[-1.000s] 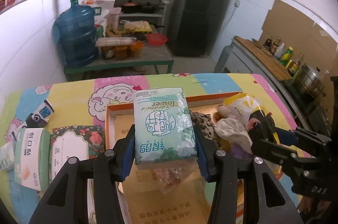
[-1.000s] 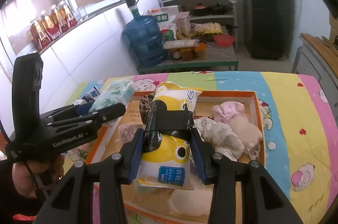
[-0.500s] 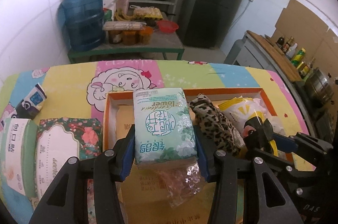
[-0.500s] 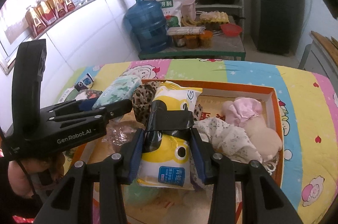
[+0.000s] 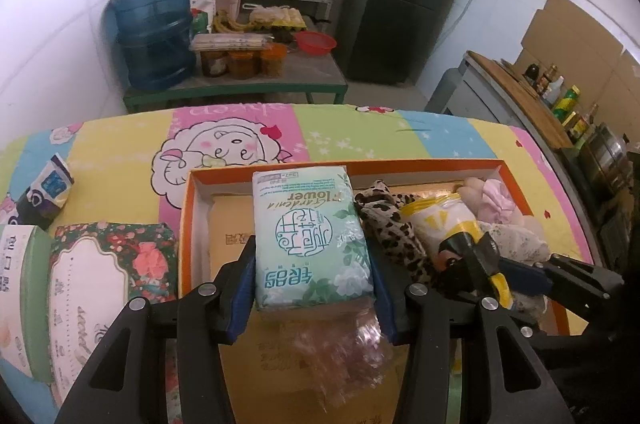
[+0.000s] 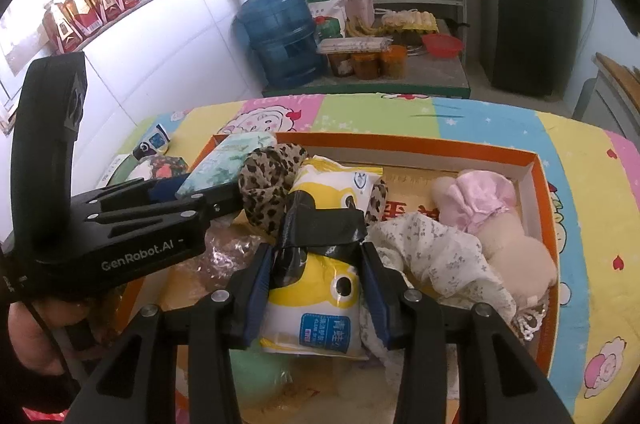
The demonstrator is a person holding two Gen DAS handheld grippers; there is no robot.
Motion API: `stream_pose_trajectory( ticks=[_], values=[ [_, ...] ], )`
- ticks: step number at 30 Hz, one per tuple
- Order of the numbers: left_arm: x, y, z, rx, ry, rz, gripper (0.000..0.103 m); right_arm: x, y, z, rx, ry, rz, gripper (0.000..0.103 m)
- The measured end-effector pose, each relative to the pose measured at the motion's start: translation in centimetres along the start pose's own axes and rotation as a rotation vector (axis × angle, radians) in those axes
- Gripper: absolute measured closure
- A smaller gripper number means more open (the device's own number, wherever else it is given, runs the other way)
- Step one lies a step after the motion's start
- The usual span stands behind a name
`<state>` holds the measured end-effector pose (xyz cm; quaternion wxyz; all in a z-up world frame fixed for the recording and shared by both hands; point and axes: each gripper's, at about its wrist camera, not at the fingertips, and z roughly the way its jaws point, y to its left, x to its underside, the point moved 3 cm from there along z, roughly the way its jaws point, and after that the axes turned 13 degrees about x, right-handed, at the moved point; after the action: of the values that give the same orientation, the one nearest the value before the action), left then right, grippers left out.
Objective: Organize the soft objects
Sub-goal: 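Lower and open the left tool on the tissue pack while the right tool releases the snack bag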
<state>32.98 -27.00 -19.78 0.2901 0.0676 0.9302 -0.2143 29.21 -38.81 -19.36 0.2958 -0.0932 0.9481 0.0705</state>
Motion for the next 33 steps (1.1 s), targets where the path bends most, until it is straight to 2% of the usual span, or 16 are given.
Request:
stream_pose_trajectory(
  ticks=[12,16,23,33],
  values=[
    [0.3,0.1,0.6,0.031,0.018,0.001,0.050,0.2,0.3,0.3,0.003,-0.002,-0.006,0.058],
    [0.3,0.0,0.5,0.040,0.014,0.003,0.048,0.0,0.1,0.2,0.005,-0.010,0.005,0.049],
    [0.1,-0.4,0.1,0.054,0.000,0.013,0.038,-0.1,-0.2,-0.5,0.009,-0.020,0.029,0.049],
    [0.0,-1.1,-1.5,0.084,-0.030,0.025,0.038,-0.1,-0.3,-2.1,0.013,-0.044,0.052,0.049]
  ],
)
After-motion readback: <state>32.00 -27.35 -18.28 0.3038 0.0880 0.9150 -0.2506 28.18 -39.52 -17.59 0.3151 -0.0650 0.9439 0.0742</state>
